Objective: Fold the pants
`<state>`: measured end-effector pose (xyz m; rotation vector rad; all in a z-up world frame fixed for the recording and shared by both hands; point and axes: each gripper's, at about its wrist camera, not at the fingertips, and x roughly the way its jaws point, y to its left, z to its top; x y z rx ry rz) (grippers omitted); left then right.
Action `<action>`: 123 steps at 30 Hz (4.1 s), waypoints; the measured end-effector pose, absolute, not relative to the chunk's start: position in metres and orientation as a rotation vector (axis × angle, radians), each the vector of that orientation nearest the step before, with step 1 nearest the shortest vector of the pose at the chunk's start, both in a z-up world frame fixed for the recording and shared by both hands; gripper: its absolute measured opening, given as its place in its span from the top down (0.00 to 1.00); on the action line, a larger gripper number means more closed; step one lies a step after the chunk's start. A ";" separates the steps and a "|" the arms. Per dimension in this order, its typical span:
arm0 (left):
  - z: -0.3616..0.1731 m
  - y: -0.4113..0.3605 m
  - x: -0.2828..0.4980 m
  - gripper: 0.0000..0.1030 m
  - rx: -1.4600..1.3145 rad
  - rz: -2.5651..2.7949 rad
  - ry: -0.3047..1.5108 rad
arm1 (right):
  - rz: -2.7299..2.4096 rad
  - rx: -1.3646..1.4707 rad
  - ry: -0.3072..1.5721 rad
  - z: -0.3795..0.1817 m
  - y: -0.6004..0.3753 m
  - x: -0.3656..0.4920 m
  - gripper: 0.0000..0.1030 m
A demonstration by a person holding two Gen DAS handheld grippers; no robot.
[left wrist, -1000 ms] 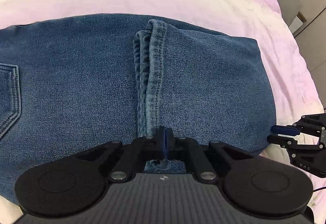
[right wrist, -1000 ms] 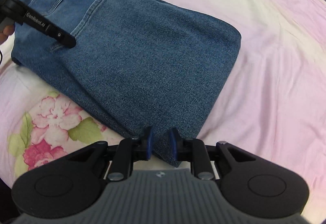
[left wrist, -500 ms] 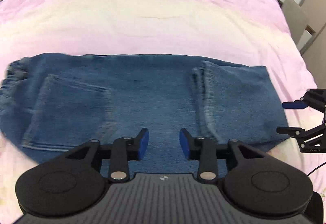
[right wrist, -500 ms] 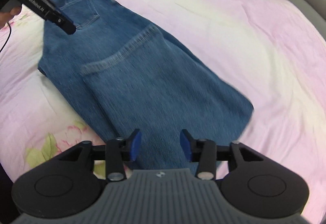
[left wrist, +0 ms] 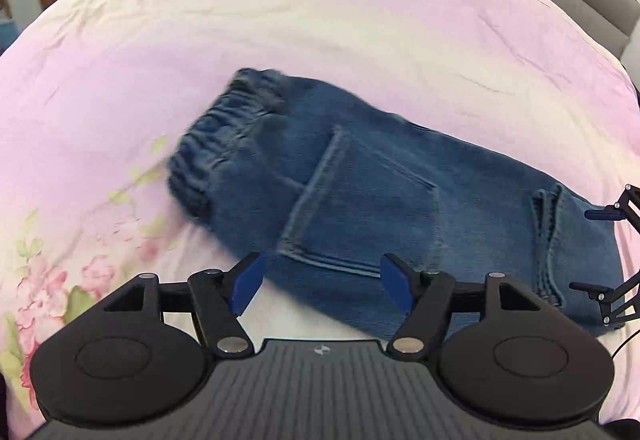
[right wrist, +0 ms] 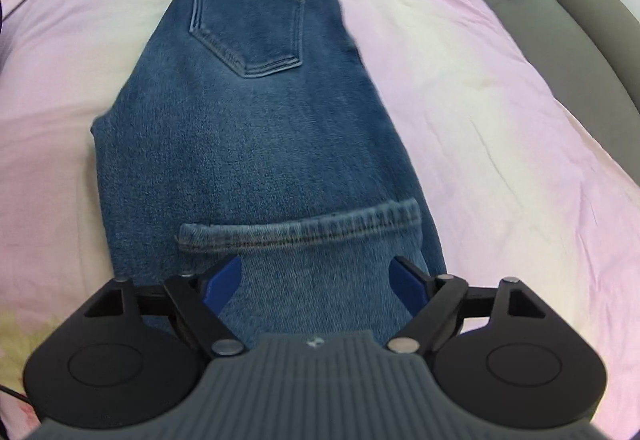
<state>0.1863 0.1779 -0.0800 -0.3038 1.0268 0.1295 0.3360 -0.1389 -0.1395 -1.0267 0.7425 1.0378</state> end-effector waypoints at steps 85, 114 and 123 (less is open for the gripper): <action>-0.098 -0.223 0.223 0.18 0.337 -0.573 0.880 | 0.579 -0.306 1.025 -0.073 -0.364 0.296 0.39; -0.152 -0.060 0.194 0.76 0.161 -0.153 1.087 | 0.463 0.151 0.946 -0.034 -0.333 0.312 0.98; -0.147 -0.060 0.196 0.80 0.223 -0.180 1.142 | 0.379 0.154 1.038 -0.099 -0.358 0.278 0.99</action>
